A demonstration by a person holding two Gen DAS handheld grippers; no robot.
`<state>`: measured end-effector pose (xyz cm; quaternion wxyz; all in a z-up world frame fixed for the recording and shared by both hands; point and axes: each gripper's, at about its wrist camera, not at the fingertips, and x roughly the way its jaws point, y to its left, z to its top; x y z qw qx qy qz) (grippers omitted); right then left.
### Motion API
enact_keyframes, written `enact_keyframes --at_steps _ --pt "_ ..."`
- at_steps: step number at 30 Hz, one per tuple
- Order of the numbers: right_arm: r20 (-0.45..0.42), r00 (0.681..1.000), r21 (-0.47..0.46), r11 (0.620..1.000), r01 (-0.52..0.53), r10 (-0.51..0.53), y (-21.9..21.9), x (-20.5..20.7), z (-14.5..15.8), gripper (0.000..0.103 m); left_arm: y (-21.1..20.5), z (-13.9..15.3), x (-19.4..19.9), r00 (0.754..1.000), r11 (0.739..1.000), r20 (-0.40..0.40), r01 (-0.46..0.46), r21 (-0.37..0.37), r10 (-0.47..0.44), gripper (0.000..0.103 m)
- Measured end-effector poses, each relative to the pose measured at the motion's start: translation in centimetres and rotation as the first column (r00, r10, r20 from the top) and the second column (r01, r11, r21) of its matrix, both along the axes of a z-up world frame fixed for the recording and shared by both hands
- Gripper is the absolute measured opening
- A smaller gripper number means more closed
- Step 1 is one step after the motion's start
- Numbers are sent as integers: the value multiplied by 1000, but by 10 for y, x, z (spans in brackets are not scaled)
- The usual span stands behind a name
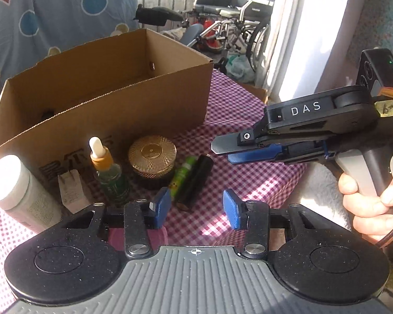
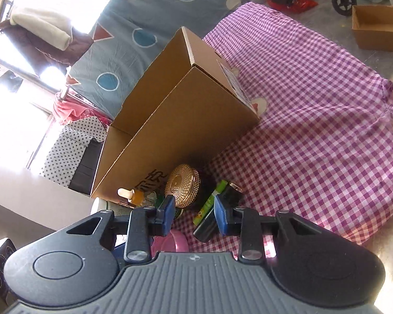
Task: Organize rigid objects
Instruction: 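Move the right gripper back to the black flashlight and grasp it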
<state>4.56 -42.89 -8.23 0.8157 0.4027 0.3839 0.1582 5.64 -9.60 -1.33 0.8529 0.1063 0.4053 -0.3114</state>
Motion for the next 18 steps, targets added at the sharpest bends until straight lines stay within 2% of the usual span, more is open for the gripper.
enact_keyframes --at_steps 4,10,15,18 --pt "-39 999 11 1000 -1 2 5 8 -19 35 -17 -16 7 1000 997 -10 0 77 0 39" --pt "-62 998 7 1000 -12 13 10 19 -31 35 -28 -30 14 997 994 -69 -13 109 20 36" --pt "-65 998 -3 1000 -13 13 5 20 -37 35 -30 -28 11 989 998 -140 52 31 -48 36" --pt "-63 998 -18 1000 -7 6 1 18 -35 35 -34 -22 5 989 997 -122 81 2 -80 36"
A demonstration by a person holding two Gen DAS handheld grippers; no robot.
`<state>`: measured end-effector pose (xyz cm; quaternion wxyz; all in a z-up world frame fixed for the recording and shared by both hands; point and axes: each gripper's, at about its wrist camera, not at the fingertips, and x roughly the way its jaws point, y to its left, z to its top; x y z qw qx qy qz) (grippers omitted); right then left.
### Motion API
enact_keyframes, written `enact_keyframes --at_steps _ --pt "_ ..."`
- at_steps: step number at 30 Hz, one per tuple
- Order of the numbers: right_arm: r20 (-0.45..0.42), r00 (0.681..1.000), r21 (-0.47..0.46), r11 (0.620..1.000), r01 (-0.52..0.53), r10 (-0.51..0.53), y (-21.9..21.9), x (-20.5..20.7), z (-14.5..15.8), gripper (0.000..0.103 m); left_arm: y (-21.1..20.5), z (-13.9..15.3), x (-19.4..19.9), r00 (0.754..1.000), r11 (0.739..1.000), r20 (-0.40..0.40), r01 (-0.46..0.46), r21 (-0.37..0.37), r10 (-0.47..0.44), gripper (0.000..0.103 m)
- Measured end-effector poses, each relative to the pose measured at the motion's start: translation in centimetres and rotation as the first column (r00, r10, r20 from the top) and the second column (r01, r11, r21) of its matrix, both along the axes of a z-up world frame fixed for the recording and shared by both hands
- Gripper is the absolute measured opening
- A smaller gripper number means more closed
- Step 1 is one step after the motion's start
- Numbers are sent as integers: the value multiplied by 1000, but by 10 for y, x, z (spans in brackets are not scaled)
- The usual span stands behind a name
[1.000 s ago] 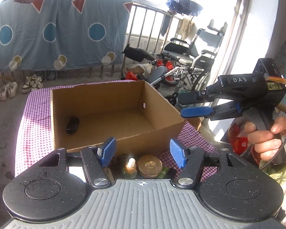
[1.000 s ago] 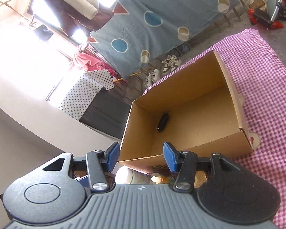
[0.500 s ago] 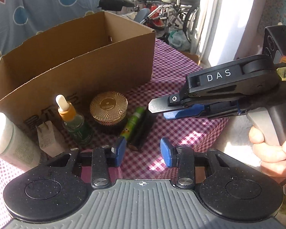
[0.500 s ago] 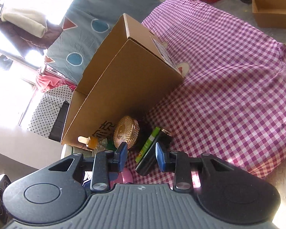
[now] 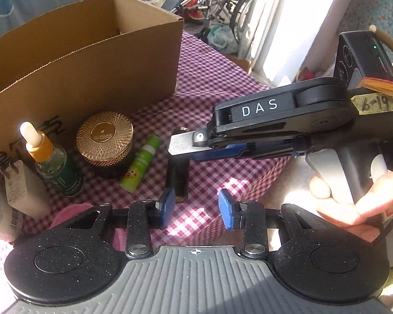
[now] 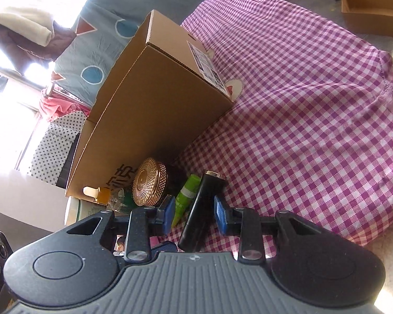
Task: Organize rigid objects
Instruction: 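Move the right gripper back to the black flashlight and grasp it, then lift the black flashlight with the right gripper toward the box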
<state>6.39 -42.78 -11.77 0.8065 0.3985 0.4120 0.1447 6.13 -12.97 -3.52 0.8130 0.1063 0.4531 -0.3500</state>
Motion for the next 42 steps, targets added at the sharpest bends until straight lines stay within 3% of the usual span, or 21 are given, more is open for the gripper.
enact_keyframes --at_steps 9,16,42 --pt "-8 1000 -26 1000 15 -15 -6 2 -1 35 -15 -8 12 999 998 41 -17 59 15 36" --pt "-3 1000 -32 999 6 -6 -4 0 -4 29 -22 -17 17 1000 998 10 -13 64 13 25" --pt "-2 1000 -25 1000 5 -5 -1 -4 -5 26 -28 -19 18 1000 999 21 -13 42 12 28"
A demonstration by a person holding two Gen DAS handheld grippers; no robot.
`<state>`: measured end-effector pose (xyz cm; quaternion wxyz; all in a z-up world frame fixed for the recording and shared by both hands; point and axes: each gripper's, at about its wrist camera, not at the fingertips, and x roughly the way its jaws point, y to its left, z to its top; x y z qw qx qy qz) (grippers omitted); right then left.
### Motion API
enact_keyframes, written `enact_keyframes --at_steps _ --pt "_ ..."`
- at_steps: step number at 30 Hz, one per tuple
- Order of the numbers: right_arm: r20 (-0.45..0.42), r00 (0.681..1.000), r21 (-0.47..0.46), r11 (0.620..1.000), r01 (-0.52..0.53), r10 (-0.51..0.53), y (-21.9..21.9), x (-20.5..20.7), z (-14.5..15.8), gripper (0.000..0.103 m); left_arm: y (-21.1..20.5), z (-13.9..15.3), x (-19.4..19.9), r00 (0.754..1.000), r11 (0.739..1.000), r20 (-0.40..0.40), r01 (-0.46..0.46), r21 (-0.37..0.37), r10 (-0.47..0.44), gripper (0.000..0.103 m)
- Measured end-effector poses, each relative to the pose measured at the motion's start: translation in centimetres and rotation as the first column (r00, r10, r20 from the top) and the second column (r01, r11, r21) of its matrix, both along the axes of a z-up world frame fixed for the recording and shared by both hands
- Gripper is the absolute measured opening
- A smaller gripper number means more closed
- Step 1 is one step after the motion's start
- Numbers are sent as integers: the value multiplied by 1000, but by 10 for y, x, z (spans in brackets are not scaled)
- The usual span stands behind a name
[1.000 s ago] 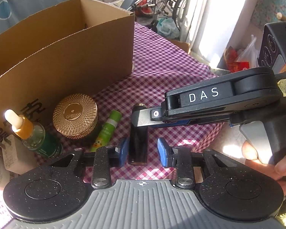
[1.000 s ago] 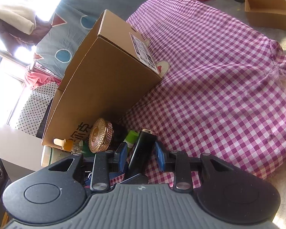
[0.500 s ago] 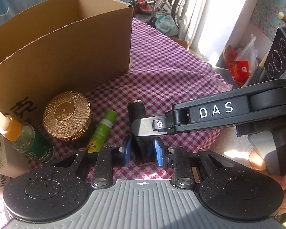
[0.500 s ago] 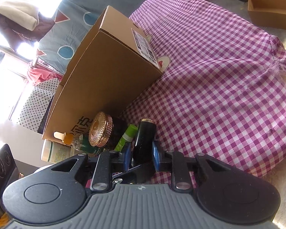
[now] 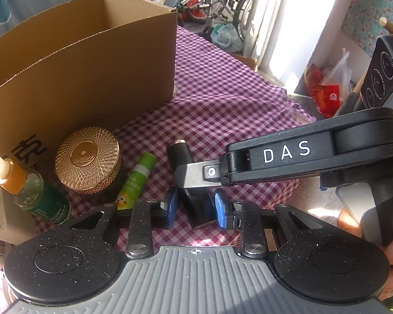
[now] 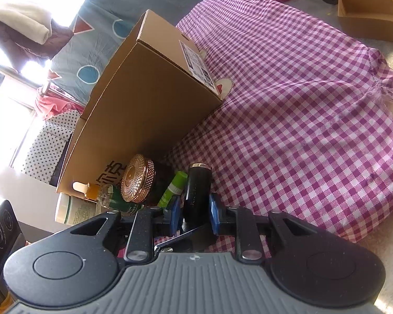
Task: Organize rigid objects
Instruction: 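Lift the black flashlight with the right gripper toward the box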
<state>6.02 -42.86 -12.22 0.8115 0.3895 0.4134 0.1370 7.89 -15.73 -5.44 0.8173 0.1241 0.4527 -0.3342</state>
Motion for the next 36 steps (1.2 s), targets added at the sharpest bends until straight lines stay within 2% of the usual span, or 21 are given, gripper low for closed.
enact_keyframes --at_steps 5,19,36 --pt "1 1000 24 1000 6 -6 -4 -3 -2 27 2 4 0 1000 1000 3 -9 -20 9 28" --pt "-3 1000 102 994 30 -30 -20 -14 -8 27 -5 9 -6 1000 1000 14 -1 -10 1 28" --pt "47 998 92 995 40 -44 -25 -21 16 27 -9 24 -10 998 1000 57 -5 -28 6 28"
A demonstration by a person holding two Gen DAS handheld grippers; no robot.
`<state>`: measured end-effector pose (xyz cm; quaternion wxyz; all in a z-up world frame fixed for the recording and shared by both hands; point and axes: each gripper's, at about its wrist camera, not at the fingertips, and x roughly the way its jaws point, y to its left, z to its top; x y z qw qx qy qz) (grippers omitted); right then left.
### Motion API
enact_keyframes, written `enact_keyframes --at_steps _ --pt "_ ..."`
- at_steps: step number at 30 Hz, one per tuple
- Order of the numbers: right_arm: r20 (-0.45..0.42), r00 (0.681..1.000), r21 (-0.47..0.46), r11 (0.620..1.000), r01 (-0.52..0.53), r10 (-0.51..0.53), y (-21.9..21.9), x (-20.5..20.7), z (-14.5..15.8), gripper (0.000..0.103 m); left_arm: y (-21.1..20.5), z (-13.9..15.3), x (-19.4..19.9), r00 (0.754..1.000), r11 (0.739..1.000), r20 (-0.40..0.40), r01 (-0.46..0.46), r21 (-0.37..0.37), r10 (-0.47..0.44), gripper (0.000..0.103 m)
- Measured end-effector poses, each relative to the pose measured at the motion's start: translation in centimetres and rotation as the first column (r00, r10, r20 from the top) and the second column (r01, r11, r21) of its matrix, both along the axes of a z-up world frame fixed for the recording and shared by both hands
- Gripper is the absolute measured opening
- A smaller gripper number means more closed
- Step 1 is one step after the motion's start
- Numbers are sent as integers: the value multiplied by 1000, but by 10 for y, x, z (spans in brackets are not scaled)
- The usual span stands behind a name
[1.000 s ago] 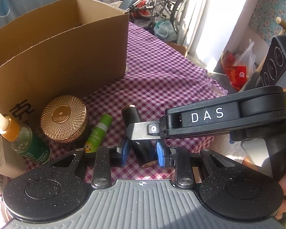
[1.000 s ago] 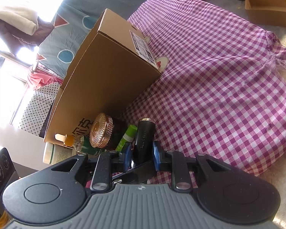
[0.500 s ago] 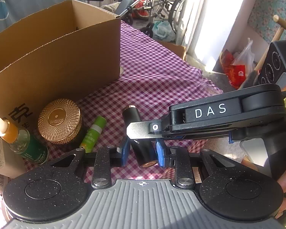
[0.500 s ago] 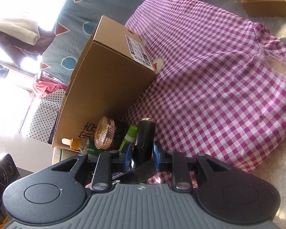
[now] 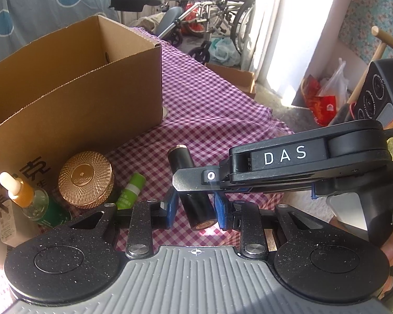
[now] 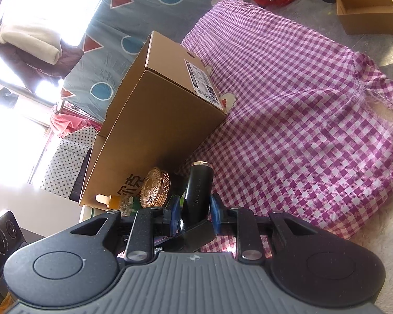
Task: Organize rigid objects
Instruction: 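Lift the black flashlight with the right gripper toward the box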
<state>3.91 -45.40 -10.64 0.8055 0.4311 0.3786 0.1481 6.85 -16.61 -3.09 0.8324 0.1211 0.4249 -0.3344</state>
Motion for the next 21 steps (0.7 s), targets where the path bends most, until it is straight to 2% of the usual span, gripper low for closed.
enact_keyframes --at_steps 21 --pt "8 1000 -1 1000 -4 4 7 5 3 27 3 2 -1 1000 1000 3 -11 -5 11 28"
